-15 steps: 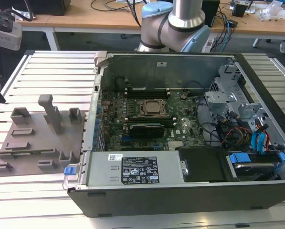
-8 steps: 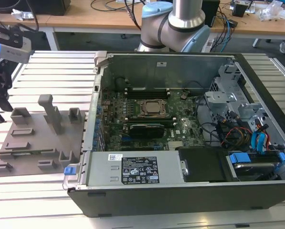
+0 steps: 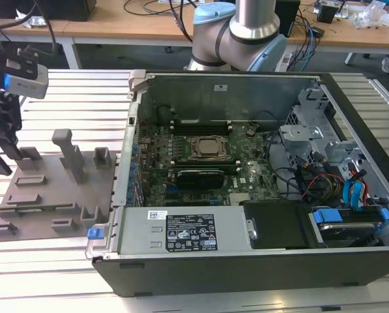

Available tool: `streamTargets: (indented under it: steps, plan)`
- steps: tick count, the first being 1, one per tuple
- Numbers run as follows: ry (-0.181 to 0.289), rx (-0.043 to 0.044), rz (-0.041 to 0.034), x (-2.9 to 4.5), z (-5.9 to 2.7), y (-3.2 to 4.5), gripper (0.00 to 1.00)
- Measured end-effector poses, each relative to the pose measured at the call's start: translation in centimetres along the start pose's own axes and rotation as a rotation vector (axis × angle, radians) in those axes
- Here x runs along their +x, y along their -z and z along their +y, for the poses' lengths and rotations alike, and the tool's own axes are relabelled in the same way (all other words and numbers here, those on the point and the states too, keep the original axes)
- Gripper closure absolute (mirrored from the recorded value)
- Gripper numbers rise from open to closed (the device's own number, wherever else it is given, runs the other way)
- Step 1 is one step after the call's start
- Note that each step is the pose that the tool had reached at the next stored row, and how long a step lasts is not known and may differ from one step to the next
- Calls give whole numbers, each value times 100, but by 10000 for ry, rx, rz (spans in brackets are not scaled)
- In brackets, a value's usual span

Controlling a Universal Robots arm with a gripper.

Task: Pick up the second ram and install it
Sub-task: 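Pick up the second ram and move it above second insertion slot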

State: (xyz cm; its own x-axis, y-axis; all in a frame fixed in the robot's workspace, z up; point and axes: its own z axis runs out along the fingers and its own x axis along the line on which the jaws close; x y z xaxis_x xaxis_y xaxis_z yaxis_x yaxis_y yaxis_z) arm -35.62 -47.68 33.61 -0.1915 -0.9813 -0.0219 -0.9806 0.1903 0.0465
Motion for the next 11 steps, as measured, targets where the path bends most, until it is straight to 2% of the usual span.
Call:
streamTargets:
  steps: [6,11]
  plan:
    - [149,-4,8,3,-6,-127,64]
    - [222,-5,12,4,-8,-177,64]
